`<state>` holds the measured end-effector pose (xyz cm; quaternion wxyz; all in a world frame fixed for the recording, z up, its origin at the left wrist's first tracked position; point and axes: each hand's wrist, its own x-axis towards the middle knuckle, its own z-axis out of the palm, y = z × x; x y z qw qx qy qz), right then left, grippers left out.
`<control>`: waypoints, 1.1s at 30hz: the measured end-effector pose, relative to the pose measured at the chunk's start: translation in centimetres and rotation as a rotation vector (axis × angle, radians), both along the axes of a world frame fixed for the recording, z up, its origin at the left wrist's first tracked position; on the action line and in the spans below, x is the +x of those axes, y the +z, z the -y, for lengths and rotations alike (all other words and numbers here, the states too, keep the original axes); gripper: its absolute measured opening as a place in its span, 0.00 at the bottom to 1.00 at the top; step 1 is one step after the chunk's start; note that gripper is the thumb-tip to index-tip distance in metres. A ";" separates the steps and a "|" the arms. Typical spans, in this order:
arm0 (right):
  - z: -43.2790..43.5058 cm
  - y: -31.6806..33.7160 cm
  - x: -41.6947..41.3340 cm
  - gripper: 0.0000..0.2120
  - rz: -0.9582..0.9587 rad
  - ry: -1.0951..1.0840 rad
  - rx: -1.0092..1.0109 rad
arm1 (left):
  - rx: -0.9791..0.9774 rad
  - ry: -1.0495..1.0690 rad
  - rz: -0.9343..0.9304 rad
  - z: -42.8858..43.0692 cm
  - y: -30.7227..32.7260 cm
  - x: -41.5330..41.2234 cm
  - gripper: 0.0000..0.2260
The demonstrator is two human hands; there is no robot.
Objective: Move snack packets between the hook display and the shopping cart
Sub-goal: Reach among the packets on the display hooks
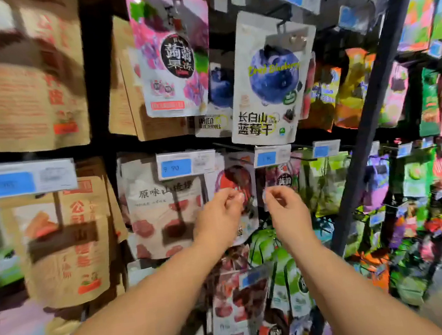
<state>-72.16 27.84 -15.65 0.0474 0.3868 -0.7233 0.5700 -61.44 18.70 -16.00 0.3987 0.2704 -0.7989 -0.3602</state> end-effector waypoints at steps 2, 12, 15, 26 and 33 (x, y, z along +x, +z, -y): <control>1.7 2.5 1.0 0.04 -0.058 0.019 -0.098 | -0.040 0.005 -0.147 0.6 2.8 1.4 0.05; 7.6 11.6 3.9 0.05 -0.054 0.202 -0.252 | -0.244 0.120 -0.612 3.1 10.9 6.4 0.03; 9.6 13.5 4.6 0.16 0.062 0.299 -0.193 | -0.271 0.274 -0.683 5.0 12.7 6.9 0.14; 12.3 16.7 5.4 0.18 0.436 0.575 -0.233 | 0.044 0.156 -0.528 8.9 15.9 5.5 0.14; 11.7 16.9 4.7 0.09 0.395 0.553 -0.459 | 0.051 0.035 -0.584 6.5 16.0 6.1 0.09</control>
